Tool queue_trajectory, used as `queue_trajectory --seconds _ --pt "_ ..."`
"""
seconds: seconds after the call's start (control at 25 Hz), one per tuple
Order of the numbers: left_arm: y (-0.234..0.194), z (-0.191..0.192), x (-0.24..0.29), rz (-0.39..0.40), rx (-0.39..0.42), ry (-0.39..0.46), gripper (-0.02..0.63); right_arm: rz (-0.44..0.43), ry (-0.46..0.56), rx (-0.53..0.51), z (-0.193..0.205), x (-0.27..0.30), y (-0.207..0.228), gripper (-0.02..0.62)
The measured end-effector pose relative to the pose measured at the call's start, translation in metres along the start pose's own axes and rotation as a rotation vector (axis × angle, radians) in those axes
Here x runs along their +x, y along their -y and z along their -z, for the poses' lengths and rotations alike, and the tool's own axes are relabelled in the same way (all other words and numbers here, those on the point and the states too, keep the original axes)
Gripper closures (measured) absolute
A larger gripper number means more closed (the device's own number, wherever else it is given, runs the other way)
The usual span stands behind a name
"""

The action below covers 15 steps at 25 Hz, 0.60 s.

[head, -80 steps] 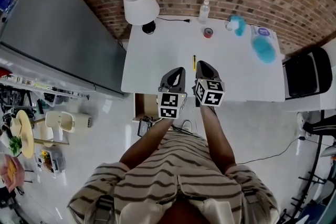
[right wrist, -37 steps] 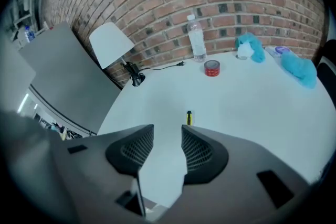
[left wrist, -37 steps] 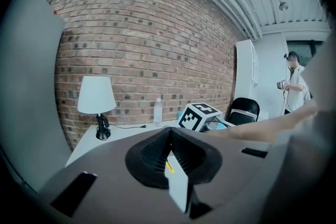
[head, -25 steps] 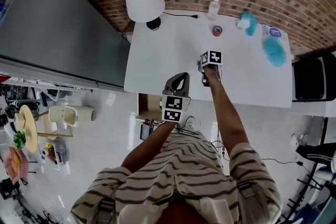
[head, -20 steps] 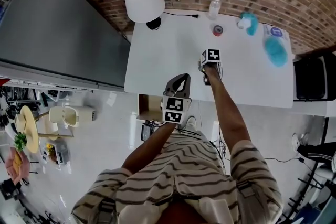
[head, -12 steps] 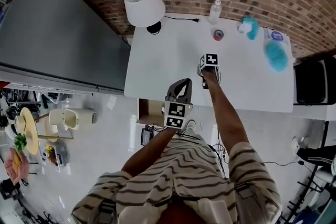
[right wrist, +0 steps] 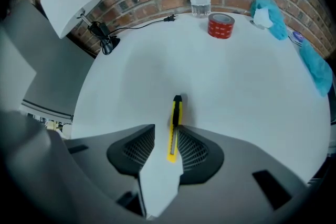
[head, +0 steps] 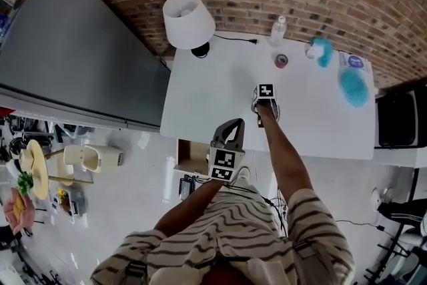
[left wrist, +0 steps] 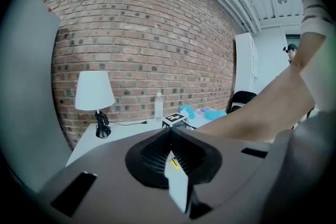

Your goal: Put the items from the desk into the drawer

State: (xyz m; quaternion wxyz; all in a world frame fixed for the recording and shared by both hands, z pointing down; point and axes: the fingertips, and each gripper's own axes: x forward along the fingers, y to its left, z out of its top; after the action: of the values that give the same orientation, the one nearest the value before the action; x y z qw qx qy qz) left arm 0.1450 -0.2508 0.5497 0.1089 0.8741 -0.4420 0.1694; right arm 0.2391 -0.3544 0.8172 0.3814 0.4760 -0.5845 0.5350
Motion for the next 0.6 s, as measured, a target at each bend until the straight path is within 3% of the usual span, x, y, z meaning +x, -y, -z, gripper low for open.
queue_trajectory --seconds 0.32,0.6 --pt "-0.005 0.006 0.003 -0.005 -0.013 -0.007 0.598 0.023 -0.013 -0.003 -0.002 0.011 0.003 0.456" --pt "-0.003 0.009 0.004 -0.004 -0.018 -0.016 0.598 0.052 -0.017 0.003 0.001 0.012 0.016 0.548"
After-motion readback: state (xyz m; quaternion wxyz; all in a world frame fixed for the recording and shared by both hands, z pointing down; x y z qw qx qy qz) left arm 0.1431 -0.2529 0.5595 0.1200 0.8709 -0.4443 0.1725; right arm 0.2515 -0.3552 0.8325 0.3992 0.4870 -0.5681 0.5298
